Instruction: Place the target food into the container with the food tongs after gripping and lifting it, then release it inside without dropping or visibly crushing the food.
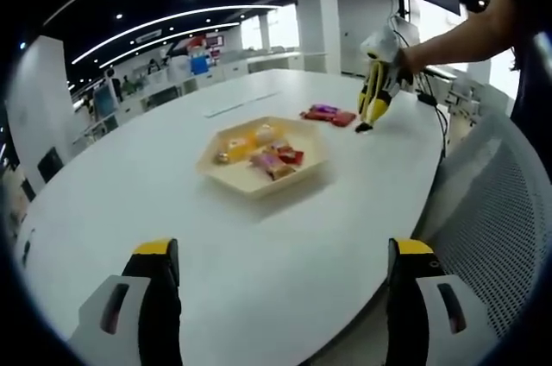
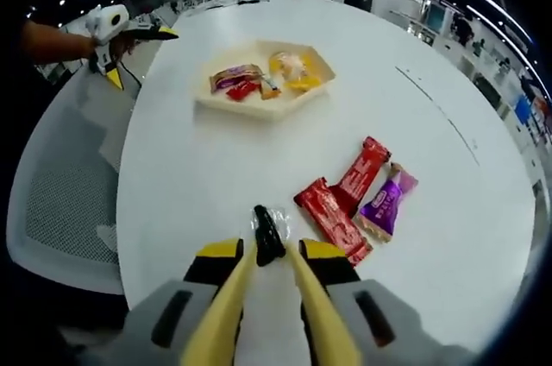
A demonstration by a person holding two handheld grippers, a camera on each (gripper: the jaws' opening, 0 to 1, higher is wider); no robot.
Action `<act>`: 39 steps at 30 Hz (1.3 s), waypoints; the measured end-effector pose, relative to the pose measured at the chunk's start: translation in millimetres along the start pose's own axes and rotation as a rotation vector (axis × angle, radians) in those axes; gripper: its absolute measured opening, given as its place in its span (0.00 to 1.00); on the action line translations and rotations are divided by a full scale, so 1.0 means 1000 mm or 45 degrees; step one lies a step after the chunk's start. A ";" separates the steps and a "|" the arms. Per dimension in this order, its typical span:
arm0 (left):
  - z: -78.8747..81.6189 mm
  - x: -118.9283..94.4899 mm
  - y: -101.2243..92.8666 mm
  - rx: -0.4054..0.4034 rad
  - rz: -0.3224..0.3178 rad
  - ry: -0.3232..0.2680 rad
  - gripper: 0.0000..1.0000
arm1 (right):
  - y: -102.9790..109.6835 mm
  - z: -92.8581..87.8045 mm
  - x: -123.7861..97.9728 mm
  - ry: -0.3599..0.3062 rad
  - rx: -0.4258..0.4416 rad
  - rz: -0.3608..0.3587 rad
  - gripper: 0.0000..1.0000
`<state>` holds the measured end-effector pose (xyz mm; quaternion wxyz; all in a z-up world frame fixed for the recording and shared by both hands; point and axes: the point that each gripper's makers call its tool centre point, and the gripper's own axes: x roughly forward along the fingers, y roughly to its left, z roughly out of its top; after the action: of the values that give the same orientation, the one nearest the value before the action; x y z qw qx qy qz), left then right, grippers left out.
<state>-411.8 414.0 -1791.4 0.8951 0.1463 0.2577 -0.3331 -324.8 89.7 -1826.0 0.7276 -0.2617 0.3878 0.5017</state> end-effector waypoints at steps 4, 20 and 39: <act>-0.001 0.001 -0.001 0.005 -0.006 0.005 0.97 | 0.003 -0.005 0.009 0.042 -0.070 0.046 0.26; 0.000 0.000 0.000 -0.005 -0.002 -0.005 0.97 | 0.009 0.001 0.003 -0.017 0.095 0.037 0.20; 0.009 -0.003 0.000 -0.007 -0.015 -0.069 1.00 | -0.014 0.042 -0.029 -0.097 0.115 0.011 0.20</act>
<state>-410.5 411.4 -1781.8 0.9002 0.1333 0.2351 -0.3416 -304.3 101.8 -1778.9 0.7508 -0.2077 0.3830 0.4964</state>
